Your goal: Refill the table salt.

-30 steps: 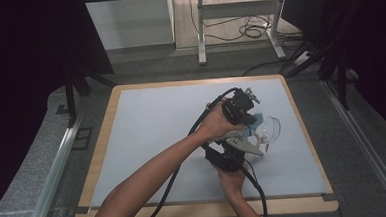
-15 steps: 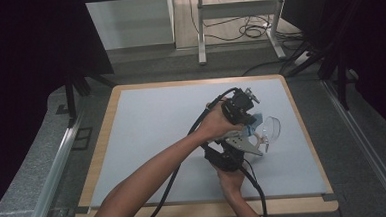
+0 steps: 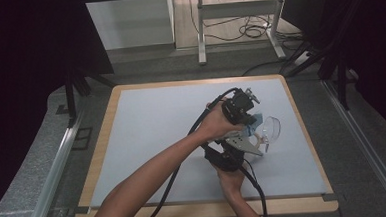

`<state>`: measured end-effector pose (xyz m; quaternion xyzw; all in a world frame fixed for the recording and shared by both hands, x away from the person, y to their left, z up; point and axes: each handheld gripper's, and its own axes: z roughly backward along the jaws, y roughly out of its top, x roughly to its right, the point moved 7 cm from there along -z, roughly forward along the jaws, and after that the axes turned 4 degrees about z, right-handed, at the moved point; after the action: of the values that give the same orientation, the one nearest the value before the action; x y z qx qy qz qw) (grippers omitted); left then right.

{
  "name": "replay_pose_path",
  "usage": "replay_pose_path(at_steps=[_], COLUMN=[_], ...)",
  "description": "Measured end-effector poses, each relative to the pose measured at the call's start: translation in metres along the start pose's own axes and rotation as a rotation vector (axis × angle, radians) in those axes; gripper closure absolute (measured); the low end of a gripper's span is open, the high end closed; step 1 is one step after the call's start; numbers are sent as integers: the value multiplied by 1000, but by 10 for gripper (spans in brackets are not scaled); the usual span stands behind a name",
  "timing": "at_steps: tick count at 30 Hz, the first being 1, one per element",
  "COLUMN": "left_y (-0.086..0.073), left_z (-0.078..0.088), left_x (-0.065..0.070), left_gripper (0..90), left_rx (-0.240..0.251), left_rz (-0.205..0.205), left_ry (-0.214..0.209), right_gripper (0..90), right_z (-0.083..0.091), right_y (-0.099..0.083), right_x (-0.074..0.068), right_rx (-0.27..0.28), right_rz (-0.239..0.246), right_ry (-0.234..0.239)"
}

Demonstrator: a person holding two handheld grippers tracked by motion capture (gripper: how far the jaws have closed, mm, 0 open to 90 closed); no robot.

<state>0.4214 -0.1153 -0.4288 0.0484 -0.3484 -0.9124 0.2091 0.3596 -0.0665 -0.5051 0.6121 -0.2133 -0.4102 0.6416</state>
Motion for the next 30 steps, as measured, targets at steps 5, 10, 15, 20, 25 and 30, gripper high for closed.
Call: replay_pose_path(at_steps=[5,10,15,20,25,30], left_y=[0,0,0,1,3,4], left_z=[-1,0,0,0,1,2], left_x=[0,1,1,2,3,3], left_gripper=[899,899,899,899,899,899], left_rx=[-1,0,0,1,2,0], left_rz=[-1,0,4,3,0,-6], left_ry=[0,1,1,0,4,7], right_gripper=[478,478,479,480,485,497], right_z=[0,0,0,1,1,2], right_y=[0,0,1,1,2,4], right_x=[0,0,0,1,1,1], right_rx=[0,2,4,6,10,12], right_rz=[2,3,3,5,7,11], right_ry=[-1,-1,0,-1,-3,-8])
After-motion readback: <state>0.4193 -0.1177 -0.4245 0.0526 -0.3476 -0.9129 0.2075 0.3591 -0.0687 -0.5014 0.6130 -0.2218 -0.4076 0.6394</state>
